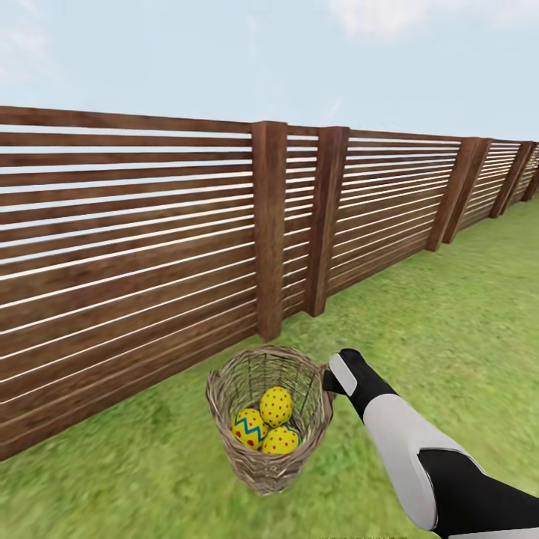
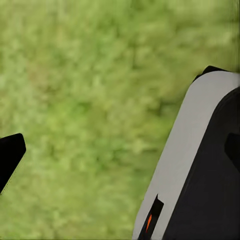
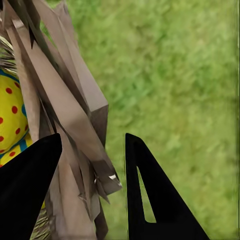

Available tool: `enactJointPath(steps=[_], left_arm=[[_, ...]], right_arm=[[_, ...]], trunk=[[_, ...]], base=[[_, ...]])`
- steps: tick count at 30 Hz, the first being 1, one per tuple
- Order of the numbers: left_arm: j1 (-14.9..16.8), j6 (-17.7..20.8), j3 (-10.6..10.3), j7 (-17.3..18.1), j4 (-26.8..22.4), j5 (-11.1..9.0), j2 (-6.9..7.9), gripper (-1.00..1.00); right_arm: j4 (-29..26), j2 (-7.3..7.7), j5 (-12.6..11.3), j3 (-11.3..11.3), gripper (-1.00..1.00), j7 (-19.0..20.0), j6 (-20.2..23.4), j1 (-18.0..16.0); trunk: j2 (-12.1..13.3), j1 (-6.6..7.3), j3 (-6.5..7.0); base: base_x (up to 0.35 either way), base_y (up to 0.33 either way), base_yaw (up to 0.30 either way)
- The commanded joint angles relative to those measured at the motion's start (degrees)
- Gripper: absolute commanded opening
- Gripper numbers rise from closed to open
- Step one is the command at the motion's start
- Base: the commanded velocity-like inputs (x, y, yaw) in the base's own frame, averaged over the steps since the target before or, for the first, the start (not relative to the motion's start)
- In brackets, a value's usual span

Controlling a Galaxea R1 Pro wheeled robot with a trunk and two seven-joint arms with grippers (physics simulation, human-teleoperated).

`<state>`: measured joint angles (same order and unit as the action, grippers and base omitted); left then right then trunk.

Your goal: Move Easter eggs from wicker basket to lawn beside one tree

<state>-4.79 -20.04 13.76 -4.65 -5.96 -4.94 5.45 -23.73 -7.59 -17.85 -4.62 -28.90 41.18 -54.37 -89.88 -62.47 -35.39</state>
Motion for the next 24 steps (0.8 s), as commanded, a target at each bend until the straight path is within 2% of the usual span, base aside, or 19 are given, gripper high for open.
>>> enactJointPath(steps=[1,12,24], left_arm=[[0.0,-0.1,-0.2,0.0,-0.1,-0.5,-0.02,1.0],[0.0,-0.2,-0.2,0.0,-0.1,-0.5,-0.07,1.0],[0.0,-0.2,-0.2,-0.1,-0.1,-0.5,-0.05,1.0]], right_arm=[[-0.1,-0.06,-0.9,-0.3,-1.0,-0.5,-0.1,0.0],[-0.1,-0.06,-0.9,-0.3,-1.0,-0.5,-0.1,0.0],[-0.1,-0.06,-0.9,-0.3,-1.0,-0.5,-0.1,0.0]], trunk=[[0.4,0.23,0.14],[4.8,2.64,2.12],[4.8,2.64,2.12]], base=[[0.0,0.0,-0.262],[0.0,0.0,-0.276],[0.0,0.0,-0.279]])
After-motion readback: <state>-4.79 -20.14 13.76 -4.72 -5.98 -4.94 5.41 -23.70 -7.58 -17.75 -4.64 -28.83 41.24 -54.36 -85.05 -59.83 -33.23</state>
